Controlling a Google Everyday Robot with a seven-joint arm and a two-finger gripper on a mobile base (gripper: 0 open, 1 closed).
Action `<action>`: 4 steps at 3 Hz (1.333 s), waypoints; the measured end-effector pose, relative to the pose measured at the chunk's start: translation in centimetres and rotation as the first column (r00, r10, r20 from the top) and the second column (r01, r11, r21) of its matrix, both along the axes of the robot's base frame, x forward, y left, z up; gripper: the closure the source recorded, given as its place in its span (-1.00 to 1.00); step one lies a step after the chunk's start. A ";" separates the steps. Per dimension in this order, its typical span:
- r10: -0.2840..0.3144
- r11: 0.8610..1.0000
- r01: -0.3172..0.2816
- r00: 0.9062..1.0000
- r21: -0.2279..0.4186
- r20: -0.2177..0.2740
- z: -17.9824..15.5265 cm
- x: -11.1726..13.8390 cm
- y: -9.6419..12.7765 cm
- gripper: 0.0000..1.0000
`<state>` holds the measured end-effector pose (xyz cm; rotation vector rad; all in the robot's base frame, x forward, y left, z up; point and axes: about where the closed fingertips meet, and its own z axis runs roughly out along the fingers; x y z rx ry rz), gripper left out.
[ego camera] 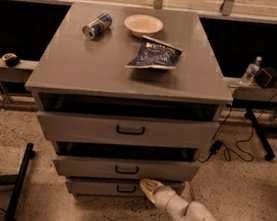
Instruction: Close middle drawer
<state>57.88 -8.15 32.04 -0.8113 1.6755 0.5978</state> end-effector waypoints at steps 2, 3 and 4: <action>-0.051 0.997 0.051 0.999 0.051 0.004 1.1 3.8 -1.8 1.00; -0.034 0.999 0.034 0.999 0.042 0.002 1.3 4.0 -2.1 1.00; 0.072 0.997 -0.071 0.997 -0.032 0.025 2.1 2.6 -3.4 1.00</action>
Offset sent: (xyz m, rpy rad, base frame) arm 0.1194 -0.0730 0.0372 0.0537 0.0041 -0.0863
